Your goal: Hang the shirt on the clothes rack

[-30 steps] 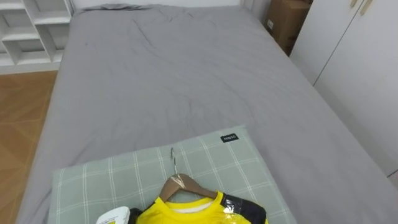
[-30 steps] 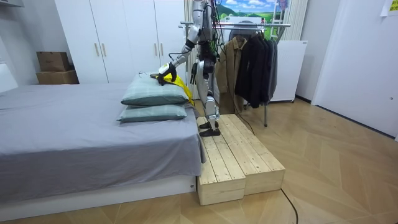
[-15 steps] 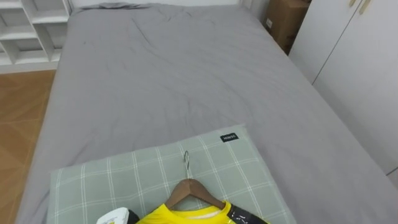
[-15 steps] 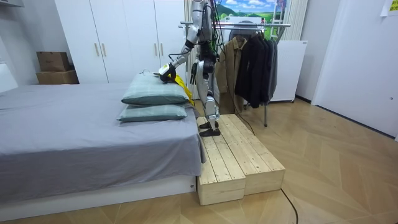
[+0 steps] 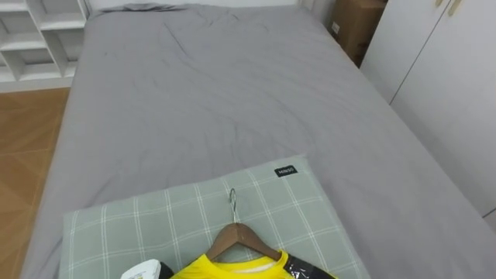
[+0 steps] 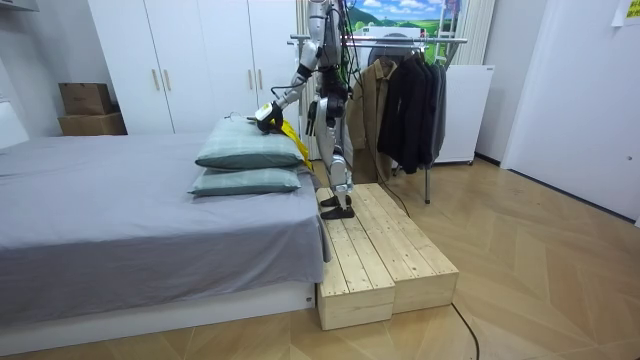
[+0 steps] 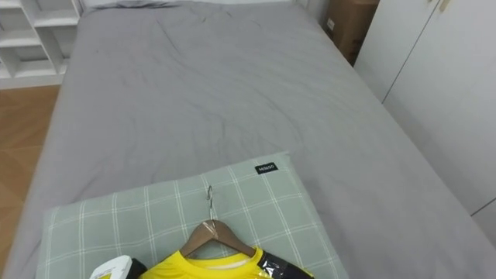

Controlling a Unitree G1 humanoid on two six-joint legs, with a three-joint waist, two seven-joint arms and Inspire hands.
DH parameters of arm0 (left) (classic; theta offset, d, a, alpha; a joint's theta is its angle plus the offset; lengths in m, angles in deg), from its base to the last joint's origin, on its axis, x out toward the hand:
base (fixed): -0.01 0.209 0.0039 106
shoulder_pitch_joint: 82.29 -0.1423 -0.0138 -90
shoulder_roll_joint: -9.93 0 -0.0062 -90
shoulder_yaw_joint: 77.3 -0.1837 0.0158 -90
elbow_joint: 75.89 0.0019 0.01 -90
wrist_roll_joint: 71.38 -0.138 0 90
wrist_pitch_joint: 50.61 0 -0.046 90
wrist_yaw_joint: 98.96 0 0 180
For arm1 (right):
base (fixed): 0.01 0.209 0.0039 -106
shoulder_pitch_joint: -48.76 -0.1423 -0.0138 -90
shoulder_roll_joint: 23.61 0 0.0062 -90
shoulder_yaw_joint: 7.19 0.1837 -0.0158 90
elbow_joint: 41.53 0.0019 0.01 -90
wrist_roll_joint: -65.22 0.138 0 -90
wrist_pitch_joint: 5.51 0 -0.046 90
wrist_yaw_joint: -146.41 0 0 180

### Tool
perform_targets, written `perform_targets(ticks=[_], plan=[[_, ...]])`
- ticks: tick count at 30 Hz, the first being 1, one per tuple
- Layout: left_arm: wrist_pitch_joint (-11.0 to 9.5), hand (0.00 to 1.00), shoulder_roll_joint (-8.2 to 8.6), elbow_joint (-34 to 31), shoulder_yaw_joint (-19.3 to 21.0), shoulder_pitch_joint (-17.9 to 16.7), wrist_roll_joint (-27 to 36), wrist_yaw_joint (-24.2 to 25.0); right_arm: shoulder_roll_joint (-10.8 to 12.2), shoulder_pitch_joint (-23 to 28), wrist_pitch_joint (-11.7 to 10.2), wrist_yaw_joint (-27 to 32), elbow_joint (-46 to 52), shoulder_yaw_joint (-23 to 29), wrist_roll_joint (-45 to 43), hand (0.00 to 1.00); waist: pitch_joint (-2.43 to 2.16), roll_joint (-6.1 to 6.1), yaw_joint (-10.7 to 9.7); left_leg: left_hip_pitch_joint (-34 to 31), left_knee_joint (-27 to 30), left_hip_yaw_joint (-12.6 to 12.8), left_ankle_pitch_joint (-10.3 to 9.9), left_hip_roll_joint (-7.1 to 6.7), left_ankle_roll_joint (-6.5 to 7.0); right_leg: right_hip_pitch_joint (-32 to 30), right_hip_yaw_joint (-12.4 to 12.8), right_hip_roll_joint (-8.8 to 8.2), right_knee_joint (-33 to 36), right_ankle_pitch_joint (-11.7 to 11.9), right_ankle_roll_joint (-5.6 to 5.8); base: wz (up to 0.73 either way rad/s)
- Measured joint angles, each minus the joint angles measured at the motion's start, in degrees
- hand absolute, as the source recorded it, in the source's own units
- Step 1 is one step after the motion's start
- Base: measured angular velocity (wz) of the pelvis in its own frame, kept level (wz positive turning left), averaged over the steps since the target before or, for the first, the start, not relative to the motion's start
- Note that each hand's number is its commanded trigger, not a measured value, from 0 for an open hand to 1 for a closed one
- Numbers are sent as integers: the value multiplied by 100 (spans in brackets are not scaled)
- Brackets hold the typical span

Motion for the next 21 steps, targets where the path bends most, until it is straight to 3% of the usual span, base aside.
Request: perform_targets(ticks=[4,8,12,15,21], plan=[[-19,100,-5,19,-2,10,119,1,0,0,0,-5,-4,-1,9,0,-3,-5,-1,1,-1,-1,0,-1,0,0,3,0,1,0,0,0],[-43,100,1,64,-13,3,749,11,-5,-4,0,-4,-4,-142,35,0,-10,8,9,11,0,-1,0,-1,0,8,-2,-1,-2,0,0,0],[-135,100,10,150,-5,-11,1312,33,-8,-17,-1,-13,-7,-220,66,0,-39,66,22,29,2,-1,0,-2,0,26,2,-2,-8,0,0,0],[-161,100,23,143,56,-33,1353,91,-10,-5,-3,-43,-8,-218,56,0,-20,117,22,110,-4,-3,0,-3,0,118,2,-3,-29,0,0,0],[-217,100,22,64,167,-36,1866,161,-39,2,-3,-87,-6,-209,12,0,-25,199,14,139,-7,-35,-1,-3,-1,160,-9,4,-49,3,-4,1]])
